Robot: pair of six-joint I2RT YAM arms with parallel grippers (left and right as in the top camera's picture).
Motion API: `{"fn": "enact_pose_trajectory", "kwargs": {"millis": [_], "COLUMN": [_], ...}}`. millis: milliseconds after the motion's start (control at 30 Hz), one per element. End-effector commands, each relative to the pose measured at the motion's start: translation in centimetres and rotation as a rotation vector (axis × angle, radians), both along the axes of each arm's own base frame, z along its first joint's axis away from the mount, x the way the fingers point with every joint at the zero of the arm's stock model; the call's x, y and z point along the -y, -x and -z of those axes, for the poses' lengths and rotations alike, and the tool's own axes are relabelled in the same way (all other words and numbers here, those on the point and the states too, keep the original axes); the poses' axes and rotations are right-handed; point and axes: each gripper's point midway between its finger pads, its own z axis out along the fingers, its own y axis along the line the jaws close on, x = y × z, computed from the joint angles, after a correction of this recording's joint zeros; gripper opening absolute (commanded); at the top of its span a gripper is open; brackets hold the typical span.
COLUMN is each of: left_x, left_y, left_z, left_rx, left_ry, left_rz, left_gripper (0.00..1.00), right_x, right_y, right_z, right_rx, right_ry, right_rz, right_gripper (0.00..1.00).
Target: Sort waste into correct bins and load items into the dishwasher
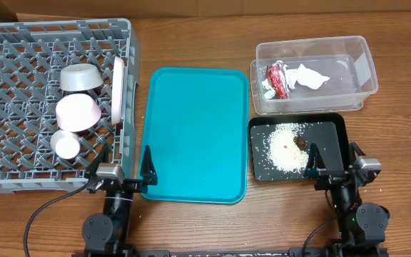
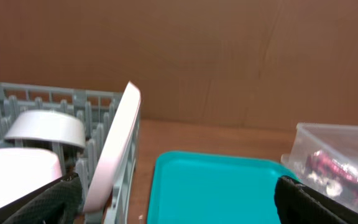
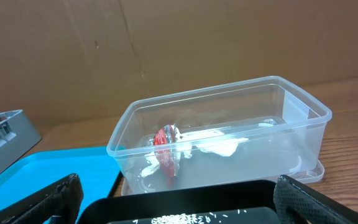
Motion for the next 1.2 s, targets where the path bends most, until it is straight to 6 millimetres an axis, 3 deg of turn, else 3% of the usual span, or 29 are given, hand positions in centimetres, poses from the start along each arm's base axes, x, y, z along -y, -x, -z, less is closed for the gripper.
{"fn": "enact_pose_trajectory", "kwargs": {"millis": [0,100,1167], "left_x": [0.0,0.1,0.1], "left_y": [0.0,0.1,0.1], "left_z": [1.5,3.6,3.5], "left_rx": [-0.051,-0.138,-0.135], "left_ry": [-0.023,-0.025,-0.026], "left_rz": [-0.004,0.005,0.004], "left_gripper": [1.0,1.0,1.0], "right_x": [0.3,0.3,0.3], "right_y": [0.0,0.0,0.0], "right_z": [0.3,0.3,0.3], "right_rx": [-0.001,-0.001,-0.001], "right_ry": [0.004,0.004,0.004], "right_rz": [0.016,0.015,0.016], "right_gripper": [1.0,1.0,1.0]}}
